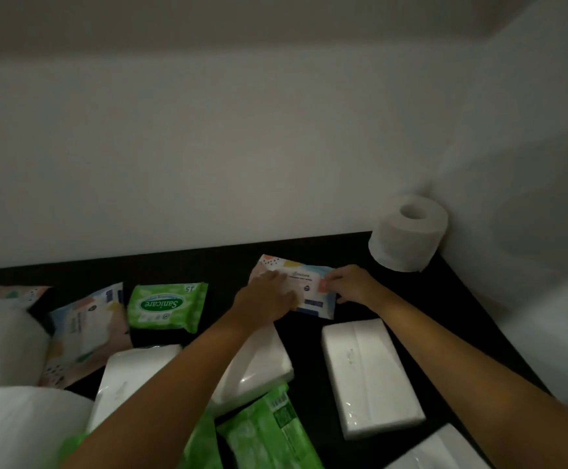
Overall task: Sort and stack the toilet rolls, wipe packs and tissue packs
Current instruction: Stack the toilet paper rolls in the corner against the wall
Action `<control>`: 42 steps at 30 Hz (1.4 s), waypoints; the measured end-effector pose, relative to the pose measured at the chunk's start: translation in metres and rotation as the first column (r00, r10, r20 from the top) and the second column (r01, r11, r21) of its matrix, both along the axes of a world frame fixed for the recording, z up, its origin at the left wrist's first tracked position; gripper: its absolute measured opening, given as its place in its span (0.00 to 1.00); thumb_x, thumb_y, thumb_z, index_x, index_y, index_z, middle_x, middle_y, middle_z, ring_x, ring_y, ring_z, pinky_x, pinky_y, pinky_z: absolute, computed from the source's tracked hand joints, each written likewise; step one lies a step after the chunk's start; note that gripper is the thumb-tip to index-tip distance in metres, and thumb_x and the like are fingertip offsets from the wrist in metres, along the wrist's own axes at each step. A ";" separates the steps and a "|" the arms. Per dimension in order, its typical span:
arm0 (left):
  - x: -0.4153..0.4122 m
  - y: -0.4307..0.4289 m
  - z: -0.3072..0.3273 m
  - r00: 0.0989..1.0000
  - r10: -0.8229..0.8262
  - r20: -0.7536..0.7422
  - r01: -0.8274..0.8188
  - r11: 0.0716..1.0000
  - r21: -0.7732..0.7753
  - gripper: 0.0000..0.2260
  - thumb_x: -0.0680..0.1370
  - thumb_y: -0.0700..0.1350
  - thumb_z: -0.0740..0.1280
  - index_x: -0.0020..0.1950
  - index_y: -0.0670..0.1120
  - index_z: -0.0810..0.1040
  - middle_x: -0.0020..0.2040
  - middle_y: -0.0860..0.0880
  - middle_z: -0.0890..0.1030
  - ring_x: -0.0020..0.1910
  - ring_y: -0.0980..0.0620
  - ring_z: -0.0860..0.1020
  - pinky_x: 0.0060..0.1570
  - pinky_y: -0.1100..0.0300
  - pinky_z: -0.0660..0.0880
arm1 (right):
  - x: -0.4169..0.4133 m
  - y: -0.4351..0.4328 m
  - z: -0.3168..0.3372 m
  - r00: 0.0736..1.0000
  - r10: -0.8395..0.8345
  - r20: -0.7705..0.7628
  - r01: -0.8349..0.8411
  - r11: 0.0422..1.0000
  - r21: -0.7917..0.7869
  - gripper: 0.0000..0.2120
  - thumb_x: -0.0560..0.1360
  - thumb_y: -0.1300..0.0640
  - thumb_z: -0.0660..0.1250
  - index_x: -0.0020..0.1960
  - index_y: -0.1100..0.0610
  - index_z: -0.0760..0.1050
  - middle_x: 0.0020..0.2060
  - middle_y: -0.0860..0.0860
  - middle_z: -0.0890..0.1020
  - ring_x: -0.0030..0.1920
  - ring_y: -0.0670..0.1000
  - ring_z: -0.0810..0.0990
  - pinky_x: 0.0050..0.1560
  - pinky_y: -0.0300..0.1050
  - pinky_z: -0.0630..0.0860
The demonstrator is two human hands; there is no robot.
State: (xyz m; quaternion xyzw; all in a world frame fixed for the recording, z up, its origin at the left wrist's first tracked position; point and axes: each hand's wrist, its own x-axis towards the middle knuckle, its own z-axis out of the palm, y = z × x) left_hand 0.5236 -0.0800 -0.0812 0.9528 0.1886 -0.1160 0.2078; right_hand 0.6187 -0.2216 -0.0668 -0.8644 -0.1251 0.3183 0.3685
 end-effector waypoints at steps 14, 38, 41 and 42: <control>-0.049 0.046 0.011 0.963 0.185 0.195 -0.153 0.974 -0.167 0.21 0.79 0.49 0.59 0.72 0.47 0.65 0.75 0.44 0.60 0.74 0.45 0.60 0.71 0.54 0.59 | -0.051 0.065 -0.002 0.963 0.234 0.135 -0.225 0.971 -0.084 0.17 0.79 0.57 0.58 0.66 0.60 0.70 0.60 0.56 0.77 0.51 0.49 0.76 0.41 0.36 0.72; -0.337 0.088 0.078 0.579 0.602 0.550 -0.506 0.794 -0.337 0.17 0.80 0.51 0.57 0.67 0.47 0.71 0.67 0.49 0.73 0.60 0.57 0.70 0.56 0.63 0.65 | -0.247 0.176 0.053 0.919 0.383 0.090 -0.393 0.886 0.245 0.12 0.77 0.54 0.62 0.57 0.58 0.76 0.52 0.55 0.80 0.50 0.51 0.78 0.43 0.41 0.72; -0.360 0.085 0.057 0.541 0.649 0.534 -0.485 0.760 -0.432 0.20 0.80 0.53 0.57 0.69 0.46 0.69 0.68 0.49 0.71 0.61 0.57 0.70 0.56 0.63 0.66 | -0.261 0.189 0.050 0.906 0.422 0.019 -0.415 0.881 0.229 0.14 0.76 0.49 0.63 0.56 0.57 0.75 0.47 0.51 0.79 0.46 0.48 0.77 0.42 0.38 0.72; -0.365 0.087 0.050 0.540 0.654 0.530 -0.470 0.757 -0.455 0.20 0.79 0.53 0.58 0.69 0.47 0.68 0.69 0.49 0.70 0.62 0.56 0.70 0.57 0.62 0.67 | -0.264 0.193 0.049 0.896 0.443 0.014 -0.435 0.874 0.216 0.20 0.75 0.46 0.64 0.62 0.57 0.74 0.52 0.51 0.78 0.51 0.49 0.77 0.49 0.39 0.74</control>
